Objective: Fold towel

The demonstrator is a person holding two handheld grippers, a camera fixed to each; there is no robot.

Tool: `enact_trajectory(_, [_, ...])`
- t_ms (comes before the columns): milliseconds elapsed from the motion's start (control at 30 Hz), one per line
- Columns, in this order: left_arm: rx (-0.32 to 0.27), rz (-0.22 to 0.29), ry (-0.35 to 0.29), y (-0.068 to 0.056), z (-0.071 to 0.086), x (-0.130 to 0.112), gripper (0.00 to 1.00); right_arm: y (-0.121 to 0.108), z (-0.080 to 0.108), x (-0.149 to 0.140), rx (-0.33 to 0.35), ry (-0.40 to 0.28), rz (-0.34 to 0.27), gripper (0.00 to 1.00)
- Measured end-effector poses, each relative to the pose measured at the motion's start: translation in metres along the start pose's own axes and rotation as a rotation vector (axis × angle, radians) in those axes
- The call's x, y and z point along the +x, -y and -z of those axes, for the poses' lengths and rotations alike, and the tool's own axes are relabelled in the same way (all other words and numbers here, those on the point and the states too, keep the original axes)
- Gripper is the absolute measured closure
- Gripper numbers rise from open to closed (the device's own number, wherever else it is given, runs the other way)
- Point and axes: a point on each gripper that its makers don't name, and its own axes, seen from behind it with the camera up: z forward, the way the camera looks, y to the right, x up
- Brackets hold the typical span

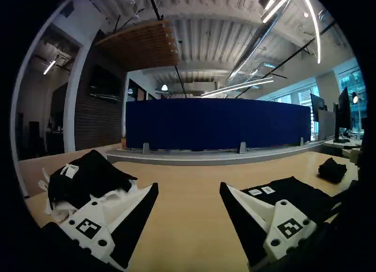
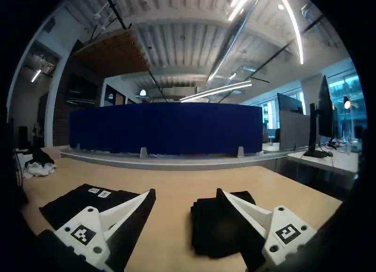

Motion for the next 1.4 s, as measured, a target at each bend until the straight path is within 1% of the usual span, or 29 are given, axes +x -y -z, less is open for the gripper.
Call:
enact_trajectory(100, [-0.002,0.004,-0.019,0.001,-0.002,0.020,0.03,0.002,0.002,0.014,0.001,-0.002,0.002,0.00])
enact_trajectory(267, [-0.006,-0.005,-0.007,0.003,-0.005,0.055,0.03,0.003,0.006,0.048,0.000,0.004,0.023,0.00])
enact_trajectory(467, [-0.010,0.005,-0.013,0.003,-0.004,0.110,0.03,0.008,0.011,0.109,0.003,-0.009,0.021,0.00])
enact_trajectory(600, [-0.005,0.001,-0.020,0.007,-0.004,0.149,0.03,0.008,0.014,0.149,-0.002,-0.013,0.013,0.00])
enact_trajectory(767, [0.001,0.005,-0.021,0.010,0.001,0.188,0.03,0.008,0.017,0.188,-0.010,-0.016,0.010,0.00])
enact_trajectory(867, [-0.001,0.007,-0.021,0.011,0.003,0.207,0.03,0.006,0.018,0.206,-0.013,-0.018,0.016,0.00])
enact_trajectory(967, [-0.004,0.011,-0.020,0.013,0.004,0.220,0.03,0.005,0.018,0.219,-0.020,-0.020,0.024,0.00])
enact_trajectory(1067, [-0.008,0.007,-0.007,0.011,0.004,0.222,0.03,0.007,0.019,0.223,-0.017,-0.017,0.027,0.00])
enact_trajectory(1167, [-0.031,-0.007,0.009,0.004,0.006,0.224,0.03,0.010,0.019,0.224,-0.003,-0.001,0.036,0.00])
enact_trajectory(1267, [-0.066,-0.007,0.024,-0.005,0.008,0.226,0.03,0.011,0.020,0.226,0.013,0.014,0.048,0.00])
enact_trajectory(1400, [-0.116,0.019,0.051,-0.014,0.011,0.227,0.03,0.015,0.021,0.225,0.050,0.038,0.055,0.00])
